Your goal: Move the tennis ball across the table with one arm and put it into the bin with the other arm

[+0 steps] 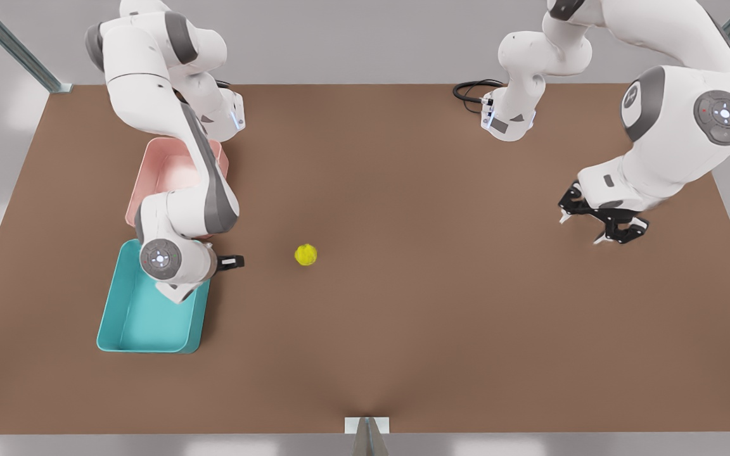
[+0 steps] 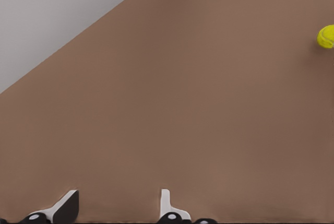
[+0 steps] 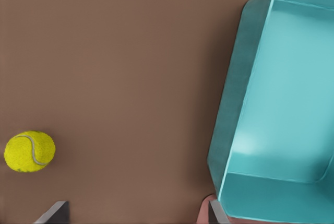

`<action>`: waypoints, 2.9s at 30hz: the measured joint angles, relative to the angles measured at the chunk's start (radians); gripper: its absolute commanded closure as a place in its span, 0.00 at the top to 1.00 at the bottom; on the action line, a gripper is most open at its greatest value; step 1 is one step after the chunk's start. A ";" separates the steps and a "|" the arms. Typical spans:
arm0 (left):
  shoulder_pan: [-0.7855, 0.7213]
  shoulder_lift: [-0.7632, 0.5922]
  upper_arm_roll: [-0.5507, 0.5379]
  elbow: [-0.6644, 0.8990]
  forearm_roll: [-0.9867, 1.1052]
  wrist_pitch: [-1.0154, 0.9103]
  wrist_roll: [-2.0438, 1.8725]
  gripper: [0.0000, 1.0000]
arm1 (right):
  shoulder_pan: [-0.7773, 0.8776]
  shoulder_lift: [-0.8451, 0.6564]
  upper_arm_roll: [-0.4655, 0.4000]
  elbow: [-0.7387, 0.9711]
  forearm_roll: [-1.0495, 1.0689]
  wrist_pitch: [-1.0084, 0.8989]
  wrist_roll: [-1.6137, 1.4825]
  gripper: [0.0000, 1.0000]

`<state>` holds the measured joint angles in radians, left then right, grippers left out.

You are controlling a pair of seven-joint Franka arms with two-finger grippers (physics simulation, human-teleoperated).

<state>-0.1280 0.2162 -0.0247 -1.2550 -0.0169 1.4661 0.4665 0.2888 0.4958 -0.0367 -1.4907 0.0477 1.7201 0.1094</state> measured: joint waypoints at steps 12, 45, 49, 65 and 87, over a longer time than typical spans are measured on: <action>0.018 0.018 -0.001 0.004 0.015 -0.203 -0.342 1.00 | 0.116 -0.059 0.000 -0.398 0.124 0.471 0.203 1.00; 0.036 0.025 -0.001 -0.002 0.012 -0.252 -0.632 1.00 | 0.122 -0.090 -0.002 -0.725 0.149 0.855 0.399 1.00; 0.036 0.027 -0.001 -0.002 0.012 -0.257 -0.643 1.00 | 0.124 -0.066 -0.002 -0.710 0.149 0.861 0.405 1.00; 0.067 0.032 -0.001 -0.001 -0.017 -0.278 -0.666 1.00 | 0.124 -0.044 -0.002 -0.705 0.151 0.877 0.410 0.72; 0.064 0.033 -0.002 0.000 -0.029 -0.285 -0.681 1.00 | -0.076 -0.151 -0.009 -0.397 0.163 0.584 0.275 0.71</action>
<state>-0.0636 0.2497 -0.0267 -1.2552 -0.0462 1.1807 -0.2147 0.2129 0.3450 -0.0462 -1.8873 0.2112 2.3038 0.3849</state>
